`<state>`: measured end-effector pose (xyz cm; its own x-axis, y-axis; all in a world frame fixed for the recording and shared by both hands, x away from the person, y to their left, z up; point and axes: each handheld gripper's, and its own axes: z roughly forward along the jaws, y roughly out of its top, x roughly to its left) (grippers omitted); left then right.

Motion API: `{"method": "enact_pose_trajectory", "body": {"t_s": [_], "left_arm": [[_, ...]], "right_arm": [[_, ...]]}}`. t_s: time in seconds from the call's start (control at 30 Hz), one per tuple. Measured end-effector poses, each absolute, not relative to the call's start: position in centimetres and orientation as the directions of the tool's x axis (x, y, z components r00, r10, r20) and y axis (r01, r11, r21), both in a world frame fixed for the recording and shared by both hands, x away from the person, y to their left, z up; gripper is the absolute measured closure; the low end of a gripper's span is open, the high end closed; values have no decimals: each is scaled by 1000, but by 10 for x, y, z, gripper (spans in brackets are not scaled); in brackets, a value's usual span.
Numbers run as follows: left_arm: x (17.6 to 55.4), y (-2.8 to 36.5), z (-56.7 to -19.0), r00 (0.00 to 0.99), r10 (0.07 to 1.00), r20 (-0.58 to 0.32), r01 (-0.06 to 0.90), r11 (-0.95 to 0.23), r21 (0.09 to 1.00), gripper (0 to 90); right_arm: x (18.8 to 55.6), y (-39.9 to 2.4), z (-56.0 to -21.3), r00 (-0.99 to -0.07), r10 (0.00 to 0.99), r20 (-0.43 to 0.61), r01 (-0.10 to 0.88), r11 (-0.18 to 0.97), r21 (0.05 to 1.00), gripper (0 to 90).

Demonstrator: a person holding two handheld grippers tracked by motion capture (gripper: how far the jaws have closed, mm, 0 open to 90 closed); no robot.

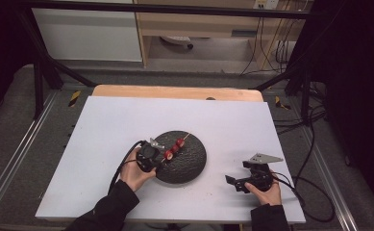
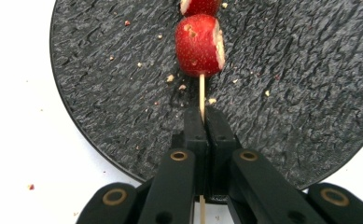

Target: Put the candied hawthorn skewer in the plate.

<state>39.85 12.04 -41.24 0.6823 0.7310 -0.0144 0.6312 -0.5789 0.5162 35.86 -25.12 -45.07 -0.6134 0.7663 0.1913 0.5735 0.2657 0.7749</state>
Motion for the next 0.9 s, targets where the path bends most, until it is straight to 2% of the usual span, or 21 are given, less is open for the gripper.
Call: {"method": "enact_pose_trajectory", "body": {"t_s": [0.47,0.63,0.9], "left_arm": [[401,119,-416,686,726,-38,637,-575,513,860],[398,124,-415,706,706,-49,610,-572,548,743],[390,145,-406,740,670,-57,549,-553,627,436]], "right_arm": [[359,-253,-452,-614,765,194,572,262,777,13],[359,-253,-452,-612,767,194,573,260,777,13],[358,-253,-451,-608,768,201,577,253,776,11]]}}
